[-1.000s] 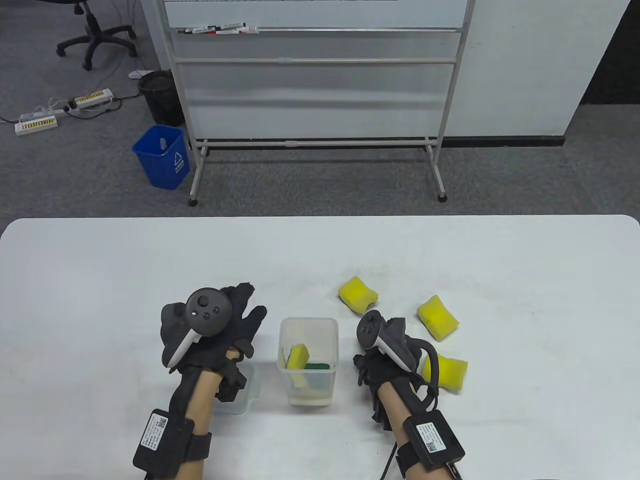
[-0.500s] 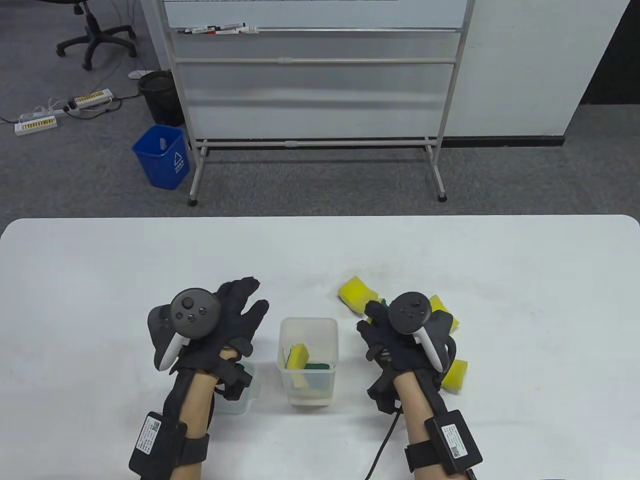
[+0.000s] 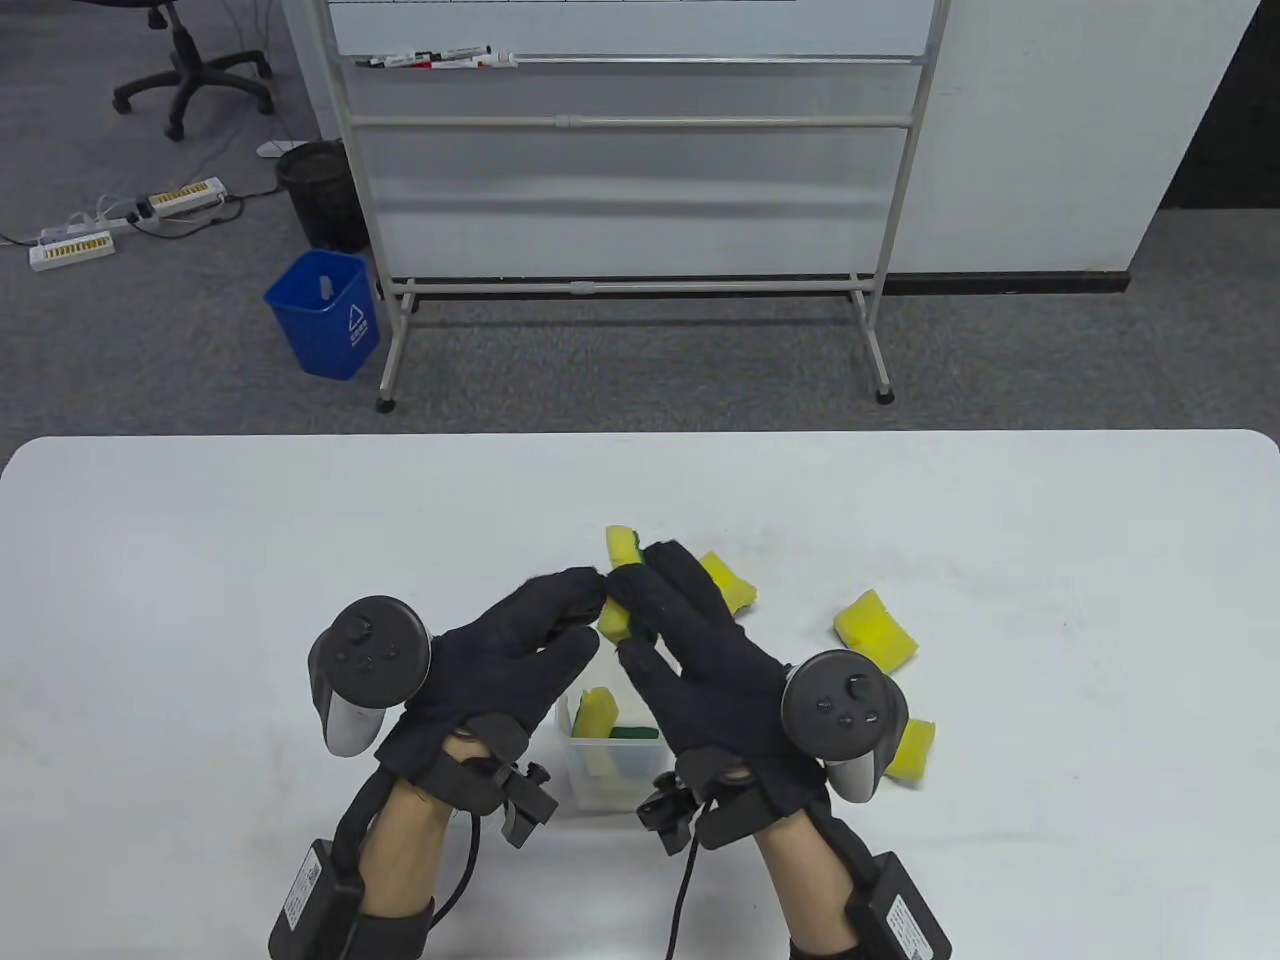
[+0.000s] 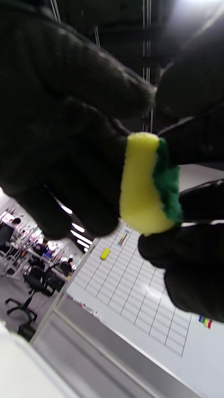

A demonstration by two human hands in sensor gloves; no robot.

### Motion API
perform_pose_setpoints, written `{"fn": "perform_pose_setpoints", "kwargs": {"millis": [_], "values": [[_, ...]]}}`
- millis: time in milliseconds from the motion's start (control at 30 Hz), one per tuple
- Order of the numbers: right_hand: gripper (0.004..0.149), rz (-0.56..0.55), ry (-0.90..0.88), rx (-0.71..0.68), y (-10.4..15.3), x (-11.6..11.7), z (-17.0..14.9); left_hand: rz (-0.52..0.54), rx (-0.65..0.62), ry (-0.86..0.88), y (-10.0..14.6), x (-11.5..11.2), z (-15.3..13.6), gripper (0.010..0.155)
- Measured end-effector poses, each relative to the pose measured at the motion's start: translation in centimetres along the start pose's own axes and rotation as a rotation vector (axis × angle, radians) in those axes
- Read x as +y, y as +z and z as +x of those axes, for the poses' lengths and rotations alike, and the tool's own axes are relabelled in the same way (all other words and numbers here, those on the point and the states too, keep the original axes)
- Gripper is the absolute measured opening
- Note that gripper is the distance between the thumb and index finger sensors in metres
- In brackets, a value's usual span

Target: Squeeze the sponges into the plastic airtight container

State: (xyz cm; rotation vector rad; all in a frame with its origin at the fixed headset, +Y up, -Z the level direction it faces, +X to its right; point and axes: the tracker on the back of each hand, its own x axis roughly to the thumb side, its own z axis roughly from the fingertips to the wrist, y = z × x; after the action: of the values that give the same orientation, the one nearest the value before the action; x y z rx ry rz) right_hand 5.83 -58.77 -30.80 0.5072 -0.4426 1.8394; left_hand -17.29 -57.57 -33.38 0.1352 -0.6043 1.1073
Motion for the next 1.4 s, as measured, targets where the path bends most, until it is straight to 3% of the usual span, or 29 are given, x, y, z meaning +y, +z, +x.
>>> {"fn": "perform_pose_setpoints", "kwargs": {"millis": [100, 267, 467, 633, 767, 933, 1100, 1200, 1300, 1400], "values": [[0.064, -0.041, 0.011, -0.007, 0.4, 0.6, 0.2, 0.046, -0.024, -0.012, 0.0, 0.1, 0.1, 0.066], [0.067, 0.013, 0.0, -0.015, 0.5, 1.0, 0.6, 0.072, -0.012, -0.018, 0.0, -0.1, -0.3, 0.07], [0.074, 0.1, 0.108, -0.046, 0.8, 1.9, 1.5, 0.159, 0.019, -0.051, 0.1, -0.1, -1.0, 0.074], [0.077, 0.108, 0.086, -0.04, 0.7, 2.1, 1.4, 0.255, 0.049, -0.017, 0.3, 0.3, -1.8, 0.055], [0.081, 0.004, 0.049, 0.002, 0.5, 1.4, 0.5, 0.248, 0.02, 0.026, 0.3, 0.7, -1.7, 0.051], [0.081, 0.04, 0.089, 0.064, 0.3, 1.1, -0.3, 0.17, -0.002, 0.12, 0.0, 0.0, -1.6, 0.05], [0.081, -0.052, 0.119, 0.065, 0.4, 1.0, -0.2, 0.122, 0.031, 0.215, -0.2, -0.8, -2.1, 0.052], [0.07, -0.156, 0.17, 0.096, 0.5, 0.5, -0.6, -0.011, 0.039, 0.246, -0.4, -1.3, -2.1, 0.058], [0.066, -0.162, 0.161, 0.135, 0.4, 0.2, -1.1, -0.017, 0.058, 0.198, -0.4, -1.5, -1.8, 0.062], [0.066, -0.172, 0.185, 0.167, 0.4, 0.3, -1.4, 0.069, 0.062, 0.02, -0.2, -1.4, -1.3, 0.06]]}}
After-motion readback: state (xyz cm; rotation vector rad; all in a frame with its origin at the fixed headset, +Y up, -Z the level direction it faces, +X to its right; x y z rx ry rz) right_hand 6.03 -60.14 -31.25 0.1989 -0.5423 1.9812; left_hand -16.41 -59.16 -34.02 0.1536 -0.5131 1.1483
